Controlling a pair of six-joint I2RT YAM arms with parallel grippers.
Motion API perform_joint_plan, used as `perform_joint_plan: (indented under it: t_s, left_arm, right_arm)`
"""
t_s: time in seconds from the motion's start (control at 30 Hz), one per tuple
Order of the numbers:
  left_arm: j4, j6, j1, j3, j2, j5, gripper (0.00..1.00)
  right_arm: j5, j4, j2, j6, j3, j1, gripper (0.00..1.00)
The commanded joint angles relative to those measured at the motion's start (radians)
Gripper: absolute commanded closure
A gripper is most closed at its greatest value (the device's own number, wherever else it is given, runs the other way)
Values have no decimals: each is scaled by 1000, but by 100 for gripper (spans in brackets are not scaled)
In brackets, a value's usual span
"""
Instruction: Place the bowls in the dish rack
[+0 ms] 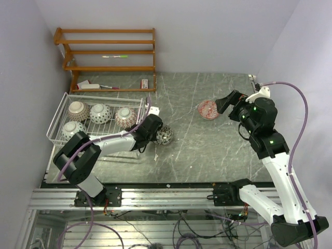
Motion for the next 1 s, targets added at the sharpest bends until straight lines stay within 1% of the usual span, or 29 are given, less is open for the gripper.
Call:
perform_joint_plan:
  t_s: [0.0, 0.13, 0.17, 0.23, 0.33, 0.37, 0.43, 0.57, 0.77, 0.9, 0.97]
  left_arm:
    - [25, 9, 6, -32, -2, -17, 64]
    - [-14, 7, 7, -17, -45, -36, 52]
    - [-50, 5, 5, 4, -56, -45, 46]
    - [-113, 7, -4, 37, -82, -73, 41]
    - [-171, 17, -58, 70, -132, -135, 26]
    - [-182, 21, -77, 79, -148, -150, 25]
    - [-192, 35, -116, 95, -169, -148, 25]
    - [-140, 108, -193, 103, -155, -86, 28]
    - [-66, 217, -218, 141, 8, 25, 25]
    - [-60, 252, -220, 186, 129, 23, 25]
    - [-58, 259, -220, 205, 166, 22, 28]
  right_arm:
    - [-5, 11, -17, -3, -13, -7, 0]
    - [-3, 10, -25, -4, -20, -6, 0]
    - [-4, 12, -26, -3, -21, -7, 0]
    - [-5, 15, -25, -1, -26, -6, 0]
    - [-10, 24, -21, 2, -30, -6, 0]
    - [-11, 26, -20, 3, -29, -6, 0]
    - [-13, 29, -16, 5, -54, -6, 0]
    - [-16, 36, -9, 6, -61, -6, 0]
    - [-10, 33, -7, 2, -61, -5, 0]
    - [4, 25, -7, -5, -61, -7, 0]
    - [10, 24, -5, -8, -60, -6, 0]
